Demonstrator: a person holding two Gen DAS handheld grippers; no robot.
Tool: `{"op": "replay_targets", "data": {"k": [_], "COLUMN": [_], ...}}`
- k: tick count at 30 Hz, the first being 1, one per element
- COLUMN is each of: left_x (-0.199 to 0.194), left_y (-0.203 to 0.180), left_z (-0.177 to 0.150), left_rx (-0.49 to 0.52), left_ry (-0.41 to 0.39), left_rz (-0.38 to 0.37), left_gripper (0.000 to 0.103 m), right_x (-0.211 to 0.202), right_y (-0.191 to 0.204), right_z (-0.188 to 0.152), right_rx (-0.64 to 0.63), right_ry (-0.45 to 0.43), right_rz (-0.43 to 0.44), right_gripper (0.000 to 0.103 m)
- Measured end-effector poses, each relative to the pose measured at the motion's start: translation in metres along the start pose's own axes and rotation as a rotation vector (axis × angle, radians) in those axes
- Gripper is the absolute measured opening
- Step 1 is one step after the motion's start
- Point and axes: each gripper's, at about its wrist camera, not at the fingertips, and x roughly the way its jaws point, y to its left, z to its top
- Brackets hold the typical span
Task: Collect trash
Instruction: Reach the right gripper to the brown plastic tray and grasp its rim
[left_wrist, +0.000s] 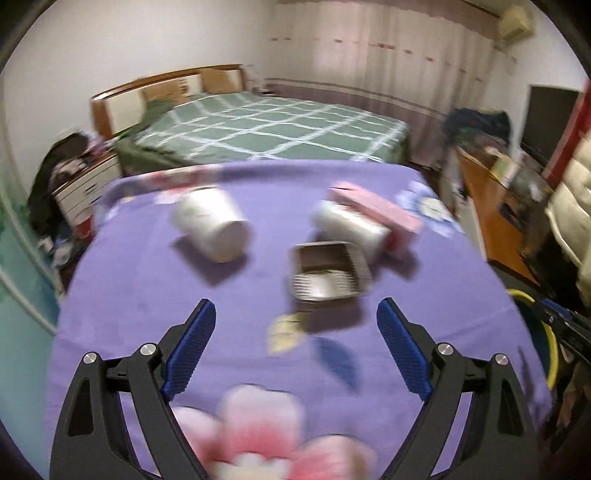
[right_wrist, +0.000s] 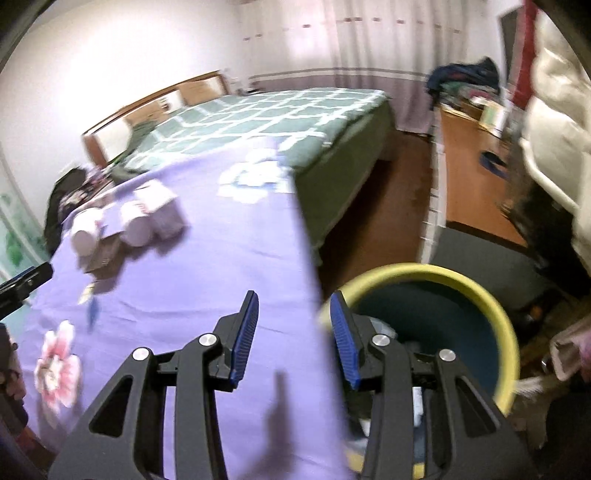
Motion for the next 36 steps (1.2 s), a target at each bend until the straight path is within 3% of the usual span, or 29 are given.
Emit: {"op": "replay_targets", "data": {"k": [5, 10, 16, 22, 32, 34, 36], "left_x": [0.004, 0.014, 0.038, 0.058, 0.07, 0.07, 0.07], "left_y": [0.061, 0.107, 0.145, 0.155, 0.162, 0.16, 0.158], "left_z": [0.006, 0.014, 0.024, 0.019, 0.012, 0.011, 0.011], "left_rx": [-0.053, -0.098, -0.163, -0.188, -0.243, -0.238, -0.233], "left_ry": [-0.027, -0.029, -0.027, -0.008, 0.017, 0.017, 0.02], "left_rz": [0.092, 0.138, 0.16, 0.126, 0.059, 0.058, 0.052], "left_gripper": [0.088, 0.088, 0.088, 0.088, 0.088, 0.088, 0.088], "right_x": [0.025, 0.051, 0.083, 0.107, 0.14, 0.142, 0.141], "right_y": [0.074, 0.147, 0.203, 0.222, 0.23, 0.23, 0.229], "right_z": [0.017, 0.034, 0.045, 0.046, 0.038, 0.036, 0.035], "right_rx": [-0.077, -0.142, -0.14, -0.13, -0.107, -0.12, -0.119], "right_ry": [0.028, 0.07, 0.097, 0.123, 0.19, 0.186, 0.185], "right_rz": [0.093, 0.169, 0.176, 0.127, 0.046, 0.032, 0.04], "right_gripper": [0.039, 0.039, 0.067, 0.081, 0.082, 0.068, 0.065]}}
